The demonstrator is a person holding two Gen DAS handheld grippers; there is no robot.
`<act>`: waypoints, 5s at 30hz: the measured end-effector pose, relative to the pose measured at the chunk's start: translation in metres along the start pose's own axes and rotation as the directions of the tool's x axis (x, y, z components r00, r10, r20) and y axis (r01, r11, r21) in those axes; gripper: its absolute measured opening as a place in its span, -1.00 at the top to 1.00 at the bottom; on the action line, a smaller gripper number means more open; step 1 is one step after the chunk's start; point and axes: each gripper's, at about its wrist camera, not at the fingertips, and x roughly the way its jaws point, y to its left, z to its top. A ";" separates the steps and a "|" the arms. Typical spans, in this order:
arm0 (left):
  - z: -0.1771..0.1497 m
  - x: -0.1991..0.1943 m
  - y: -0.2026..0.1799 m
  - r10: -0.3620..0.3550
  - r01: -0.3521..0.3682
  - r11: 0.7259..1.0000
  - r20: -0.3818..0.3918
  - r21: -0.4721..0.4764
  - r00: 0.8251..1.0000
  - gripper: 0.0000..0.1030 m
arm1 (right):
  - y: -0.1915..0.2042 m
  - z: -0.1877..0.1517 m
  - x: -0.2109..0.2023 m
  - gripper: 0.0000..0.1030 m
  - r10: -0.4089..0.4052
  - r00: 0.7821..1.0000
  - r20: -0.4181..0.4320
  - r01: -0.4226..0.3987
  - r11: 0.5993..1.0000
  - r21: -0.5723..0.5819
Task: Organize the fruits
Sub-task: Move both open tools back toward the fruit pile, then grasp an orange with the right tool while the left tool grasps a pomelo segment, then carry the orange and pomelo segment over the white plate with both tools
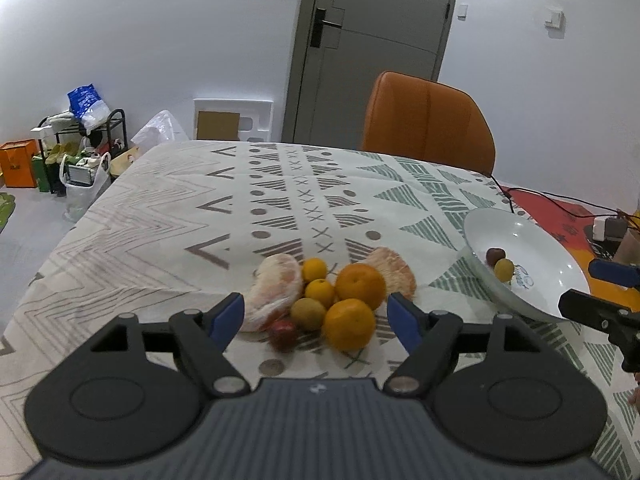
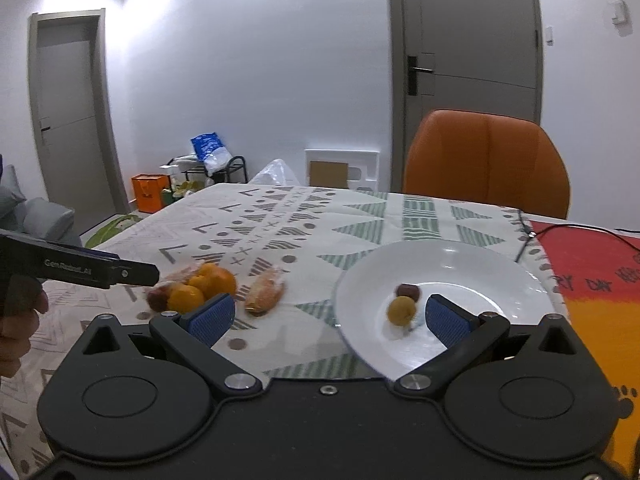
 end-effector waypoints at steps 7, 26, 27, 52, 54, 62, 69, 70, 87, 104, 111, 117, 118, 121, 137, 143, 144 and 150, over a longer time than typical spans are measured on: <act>-0.006 -0.005 0.013 0.004 -0.004 1.000 0.003 -0.008 1.000 -0.49 | 0.023 0.001 0.009 -1.00 0.028 1.000 -0.008 -0.028 0.999 -0.032; -0.014 -0.015 0.043 0.016 -0.016 1.000 0.015 -0.015 1.000 -0.38 | 0.063 0.003 0.041 -0.62 0.142 0.986 -0.082 -0.143 0.990 -0.011; -0.015 -0.014 0.045 0.017 -0.017 1.000 0.014 -0.016 1.000 -0.37 | 0.065 0.004 0.043 -0.61 0.149 0.985 -0.088 -0.150 0.989 -0.005; -0.017 -0.007 0.083 0.040 -0.040 0.997 -0.007 -0.069 0.999 -0.16 | 0.100 0.002 0.099 -0.33 0.212 0.959 -0.185 -0.216 0.976 0.000; -0.014 -0.006 0.084 0.040 -0.040 0.997 -0.006 -0.063 0.999 -0.16 | 0.103 0.003 0.103 -0.32 0.218 0.956 -0.195 -0.223 0.975 -0.005; -0.008 0.001 0.083 0.029 -0.029 0.997 0.003 -0.074 1.000 -0.15 | 0.099 0.003 0.113 0.30 0.226 0.950 -0.215 -0.229 0.973 0.010; -0.006 0.013 0.081 0.024 -0.025 0.997 -0.016 -0.073 1.000 0.00 | 0.094 0.001 0.107 0.31 0.226 0.952 -0.206 -0.227 0.974 0.019; -0.006 0.014 0.081 0.023 -0.024 0.997 -0.017 -0.073 1.000 0.00 | 0.094 0.001 0.107 0.31 0.226 0.952 -0.206 -0.227 0.974 0.019; 0.006 0.051 0.064 -0.020 0.018 0.999 -0.060 -0.035 0.998 0.01 | 0.071 0.006 0.085 0.31 0.190 0.968 -0.166 -0.186 0.982 0.038; 0.013 0.080 0.041 -0.036 0.038 0.999 -0.114 0.012 0.993 0.11 | 0.044 0.007 0.071 0.31 0.146 0.980 -0.137 -0.136 0.987 0.082; 0.016 0.082 0.041 -0.003 0.005 1.000 -0.126 0.020 0.992 0.27 | 0.039 0.012 0.069 0.31 0.155 0.980 -0.125 -0.145 0.986 0.084; 0.025 0.067 0.041 0.023 -0.022 1.000 -0.087 0.009 0.996 0.28 | 0.031 0.021 0.063 0.31 0.165 0.982 -0.088 -0.158 0.984 0.084; 0.026 0.063 0.040 0.020 -0.019 1.000 -0.080 0.010 0.997 0.28 | 0.031 0.022 0.061 0.31 0.162 0.983 -0.083 -0.154 0.984 0.087; 0.027 0.054 0.033 0.010 -0.009 1.000 -0.058 0.020 0.998 0.28 | 0.027 0.023 0.055 0.31 0.155 0.986 -0.060 -0.149 0.985 0.091; 0.032 0.040 -0.013 -0.058 0.059 0.996 -0.020 0.072 0.998 0.28 | -0.012 0.009 0.026 0.31 0.052 0.998 -0.037 -0.046 0.989 0.139; 0.032 0.042 -0.033 -0.089 0.091 0.991 -0.020 0.097 0.996 0.28 | -0.027 0.002 0.019 0.31 0.011 0.999 -0.036 -0.005 0.987 0.161; 0.031 0.042 -0.036 -0.095 0.097 0.990 -0.020 0.102 0.995 0.28 | -0.030 0.001 0.017 0.31 0.003 0.999 -0.036 0.003 0.986 0.165; 0.029 0.046 -0.056 -0.141 0.143 0.982 -0.025 0.124 0.990 0.28 | -0.046 -0.007 0.008 0.31 -0.062 0.997 -0.042 0.068 0.981 0.184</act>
